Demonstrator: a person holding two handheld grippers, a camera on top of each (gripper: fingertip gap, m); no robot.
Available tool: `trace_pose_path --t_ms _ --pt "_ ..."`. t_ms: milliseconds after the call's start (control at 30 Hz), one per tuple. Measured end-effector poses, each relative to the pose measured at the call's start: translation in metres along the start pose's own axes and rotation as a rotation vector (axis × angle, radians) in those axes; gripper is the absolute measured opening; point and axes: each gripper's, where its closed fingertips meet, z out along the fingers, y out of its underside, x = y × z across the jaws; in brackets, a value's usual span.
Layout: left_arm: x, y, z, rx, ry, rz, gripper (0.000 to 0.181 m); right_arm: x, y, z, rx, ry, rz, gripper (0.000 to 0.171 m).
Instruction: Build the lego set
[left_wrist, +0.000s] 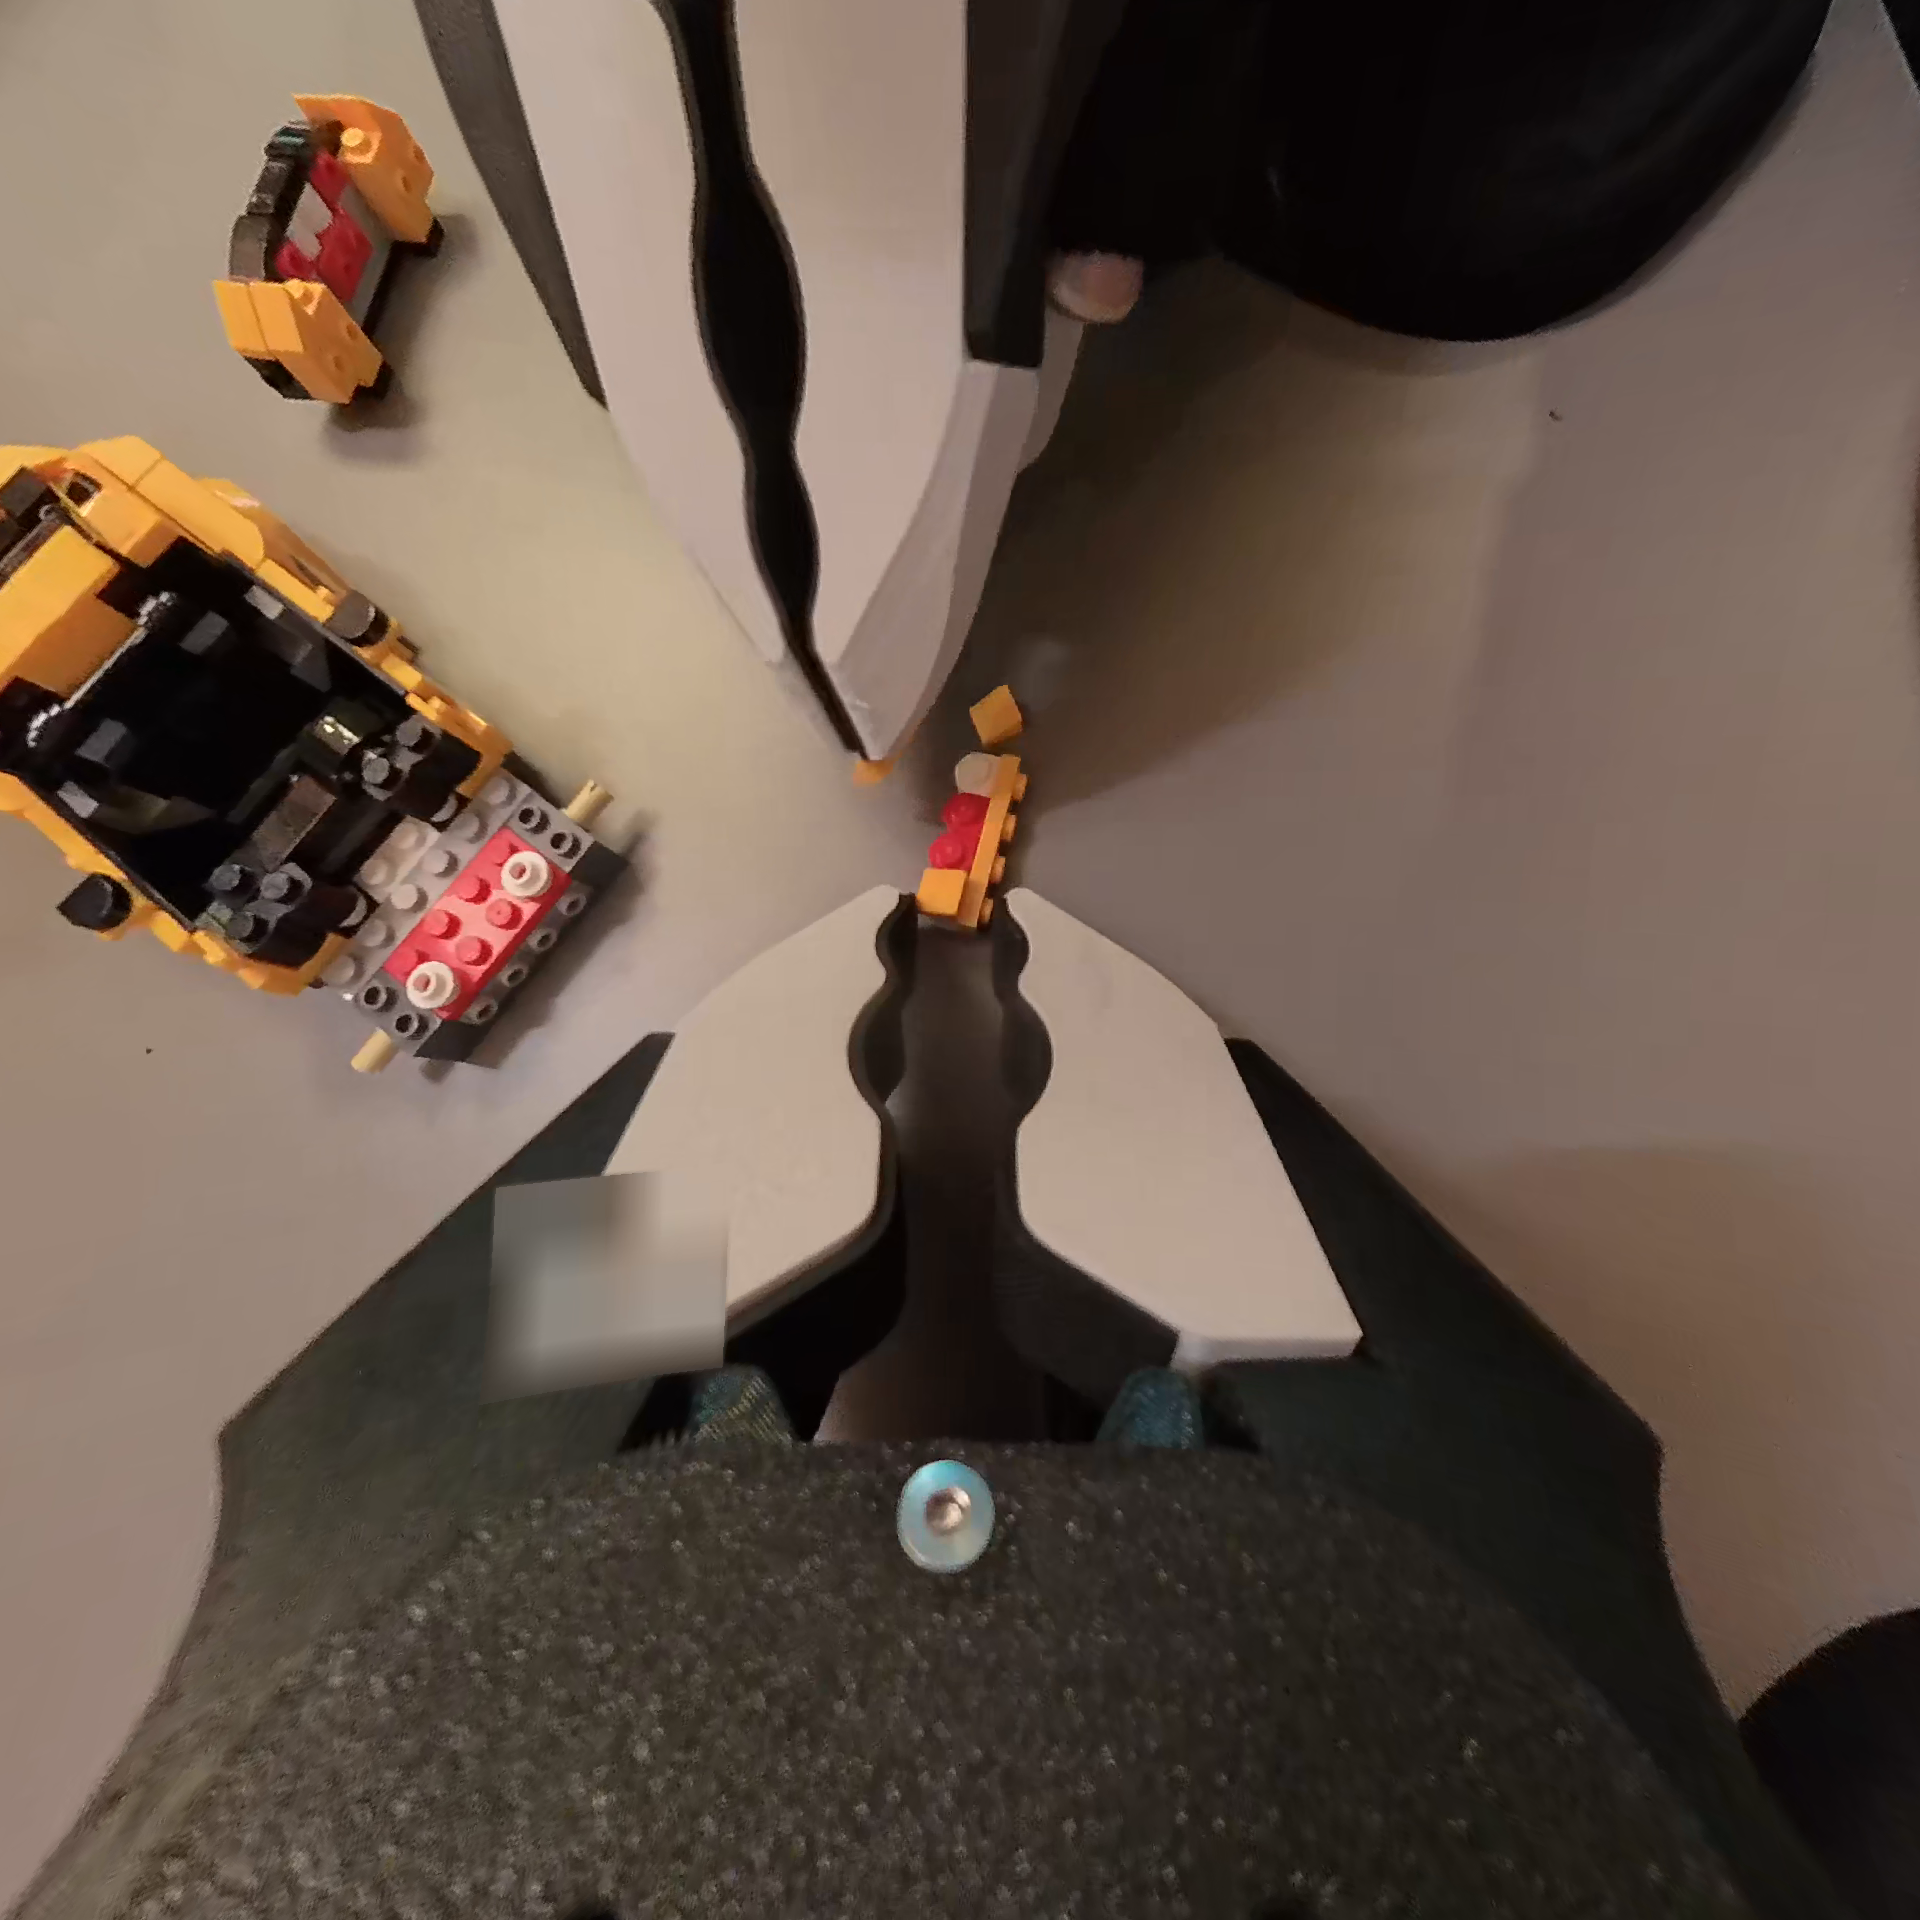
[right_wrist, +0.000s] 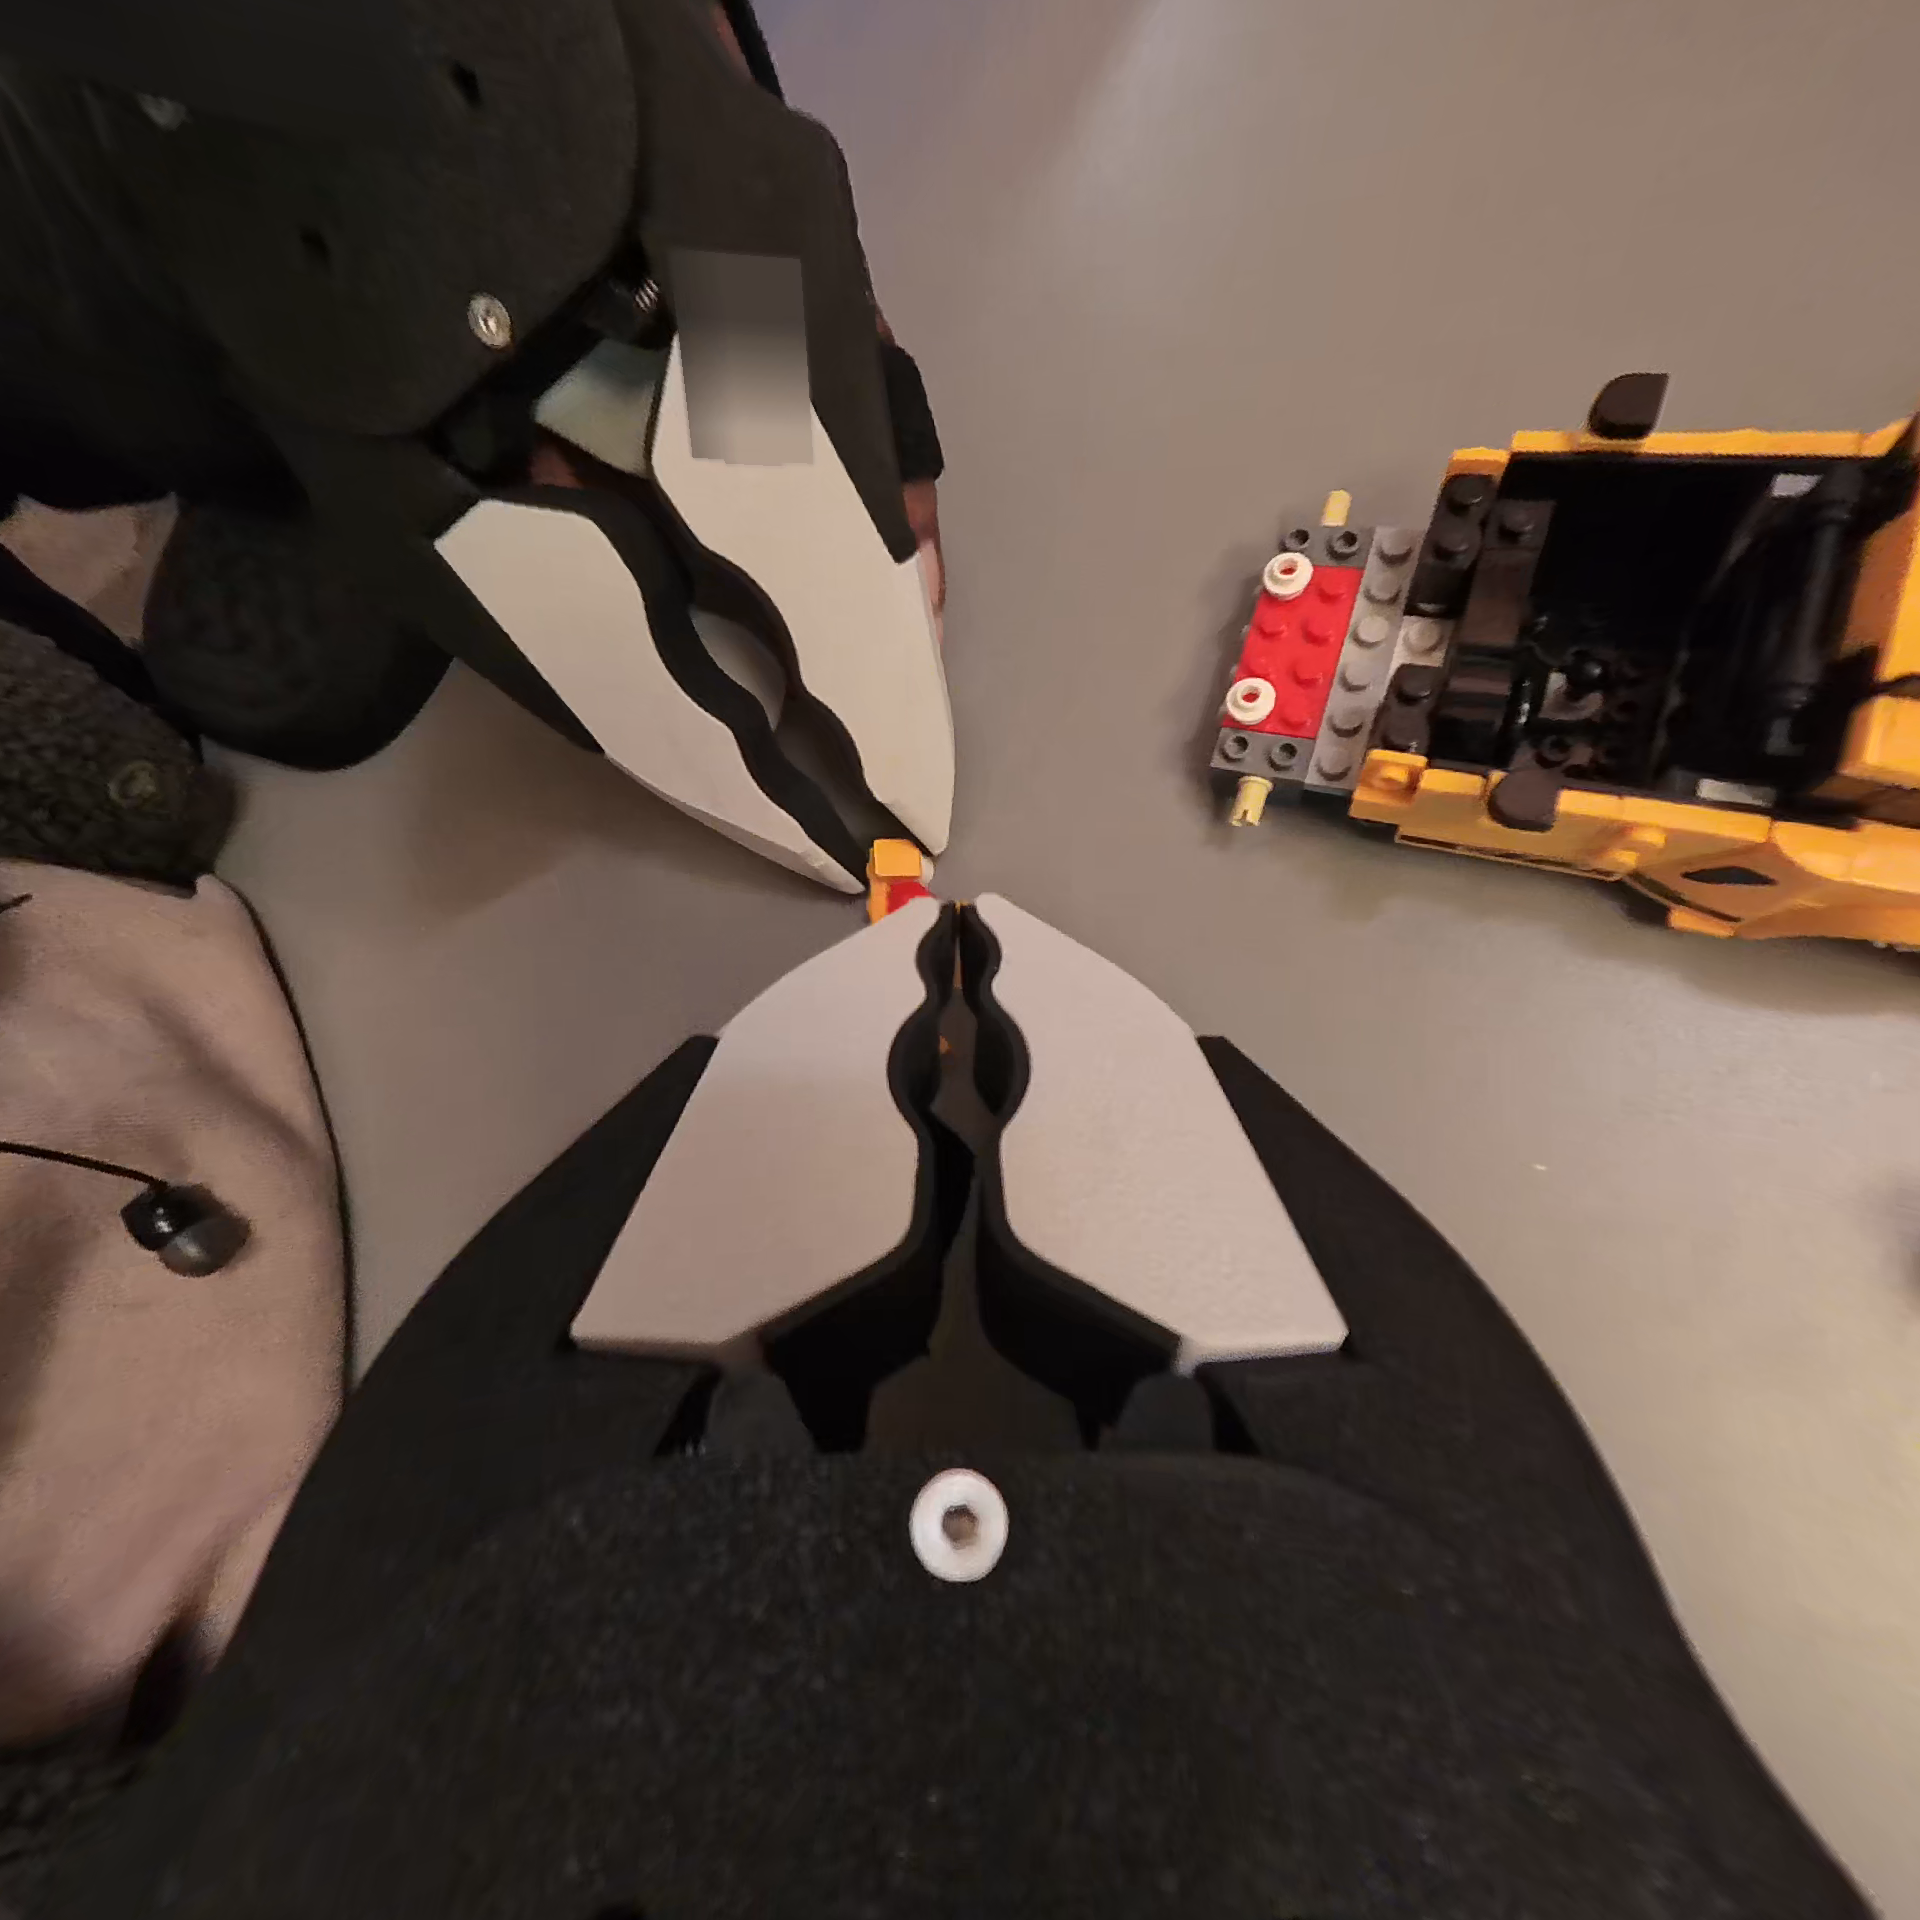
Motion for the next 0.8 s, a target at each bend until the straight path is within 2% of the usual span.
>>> trace_pose_path --t_ms 100,267,467,800 --pt "0.000 0.000 0.000 0.002 0.003 -0.004 0.014 0.008 0.009 0.005 -0.098 0.082 -0.119 0.001" --pt "0.000 0.001 0.000 0.003 -0.001 0.002 0.014 0.013 0.014 0.009 -0.200 0.156 -0.295 0.018" --pt "-0.001 0.002 -0.002 0.002 -0.003 0.000 0.020 -0.008 -0.004 0.008 -0.139 0.079 -0.242 0.015" --pt "-0.004 0.005 -0.005 -0.002 -0.003 -0.035 0.019 -0.010 -0.001 0.030 -0.219 0.067 -0.126 0.011"
